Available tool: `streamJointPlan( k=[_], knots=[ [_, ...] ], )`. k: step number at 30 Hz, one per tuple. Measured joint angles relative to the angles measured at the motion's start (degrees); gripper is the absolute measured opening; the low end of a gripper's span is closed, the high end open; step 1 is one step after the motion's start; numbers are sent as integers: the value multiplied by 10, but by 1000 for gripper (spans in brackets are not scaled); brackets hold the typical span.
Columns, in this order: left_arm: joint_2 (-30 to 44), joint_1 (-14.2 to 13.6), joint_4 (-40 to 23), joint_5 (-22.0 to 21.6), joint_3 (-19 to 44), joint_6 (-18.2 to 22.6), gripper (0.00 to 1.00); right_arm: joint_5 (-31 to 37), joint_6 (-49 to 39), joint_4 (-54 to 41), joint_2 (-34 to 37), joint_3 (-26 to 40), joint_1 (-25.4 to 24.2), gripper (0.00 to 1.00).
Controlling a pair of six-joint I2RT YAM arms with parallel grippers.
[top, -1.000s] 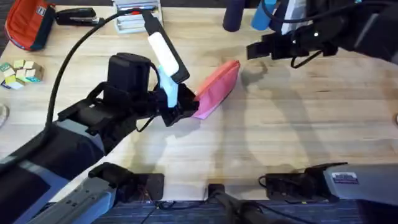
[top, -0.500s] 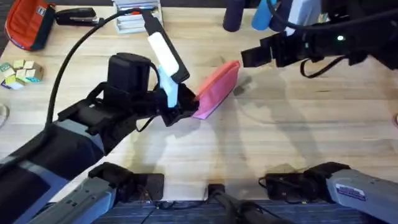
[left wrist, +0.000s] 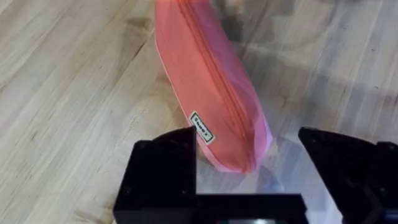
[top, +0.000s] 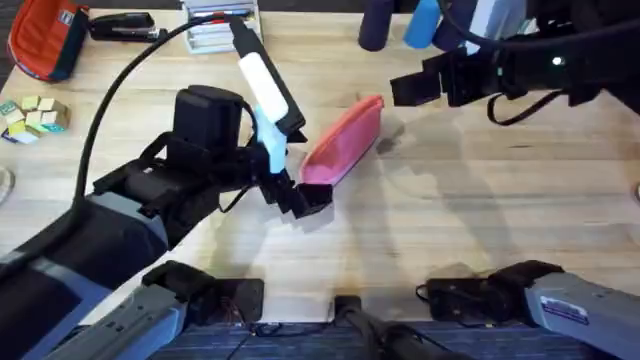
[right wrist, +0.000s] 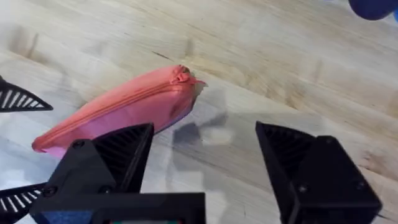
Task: Unzip the bag, pick up the pens from the table one at a time and place them inside, then zip the bag closed.
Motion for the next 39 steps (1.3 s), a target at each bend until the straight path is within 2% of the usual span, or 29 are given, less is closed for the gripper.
streamJointPlan(
  k=[4,6,12,16,20,21,28,32,39],
  knots=[
    [0,0,13,-1,0,-3,993,0,0,0,0,0,0,997],
    [-4,0,13,-10,1,-17,993,0,0,-2,0,0,0,997],
    [-39,0,-23,-57,46,-94,993,0,0,-19,-1,0,0,997],
    [-55,0,-85,-85,109,-129,993,0,-2,-21,-15,0,0,998],
    [-52,0,-173,-111,177,-143,993,0,-2,-21,-33,0,0,997],
    [-34,0,-247,-135,242,-148,993,0,-2,-22,-38,0,0,997],
    [33,0,-383,-192,382,-151,992,0,-2,-23,-38,0,0,997],
    [75,0,-423,-211,444,-160,992,0,-2,-23,-38,0,0,997],
    [138,0,-442,-227,512,-193,993,0,-2,-23,-38,0,0,998]
  ],
)
